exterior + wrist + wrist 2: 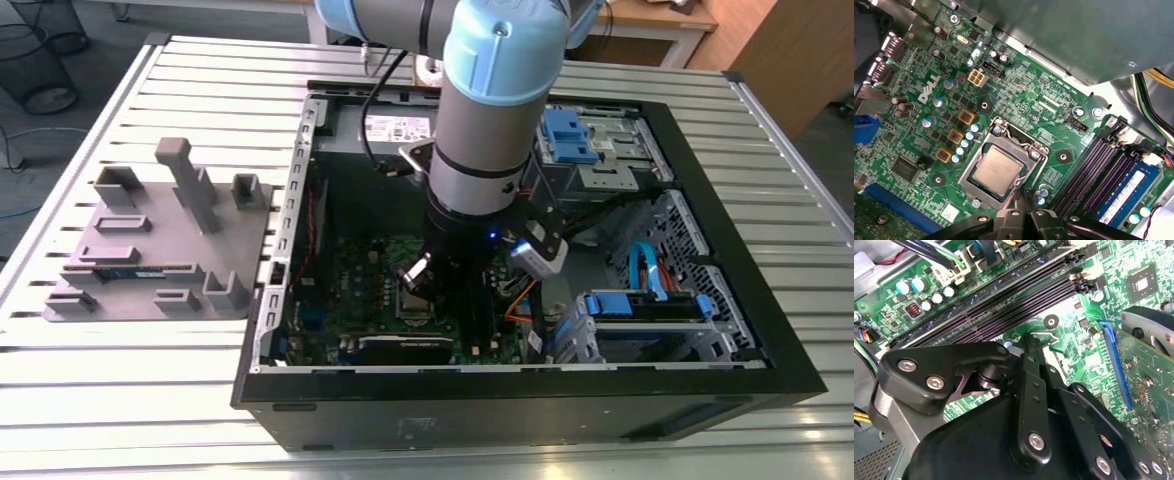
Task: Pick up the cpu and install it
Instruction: 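Install the first cpu locking lever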
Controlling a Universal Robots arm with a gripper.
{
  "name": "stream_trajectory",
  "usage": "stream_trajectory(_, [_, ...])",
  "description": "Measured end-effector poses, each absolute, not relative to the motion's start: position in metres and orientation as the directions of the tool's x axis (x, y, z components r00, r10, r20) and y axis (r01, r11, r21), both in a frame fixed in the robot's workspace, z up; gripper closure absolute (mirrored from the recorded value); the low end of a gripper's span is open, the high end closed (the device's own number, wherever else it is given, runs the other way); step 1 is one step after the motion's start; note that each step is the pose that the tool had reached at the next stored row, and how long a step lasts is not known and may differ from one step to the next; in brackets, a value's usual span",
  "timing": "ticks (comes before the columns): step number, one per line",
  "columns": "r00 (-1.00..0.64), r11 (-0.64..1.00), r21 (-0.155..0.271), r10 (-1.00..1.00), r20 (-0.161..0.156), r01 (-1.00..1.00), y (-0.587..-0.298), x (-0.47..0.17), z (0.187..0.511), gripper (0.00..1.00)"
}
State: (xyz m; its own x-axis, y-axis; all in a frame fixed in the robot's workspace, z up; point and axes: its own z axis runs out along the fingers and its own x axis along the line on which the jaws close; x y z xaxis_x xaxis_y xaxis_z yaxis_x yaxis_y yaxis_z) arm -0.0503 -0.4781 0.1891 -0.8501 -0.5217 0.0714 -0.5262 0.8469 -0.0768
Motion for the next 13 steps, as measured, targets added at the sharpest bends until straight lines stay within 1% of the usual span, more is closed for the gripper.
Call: stream_trajectory(13, [-0.866,0.864,-0.069,-0.495,0.067,-0.499,-0.4854,-0.0502,0.1891,0.89])
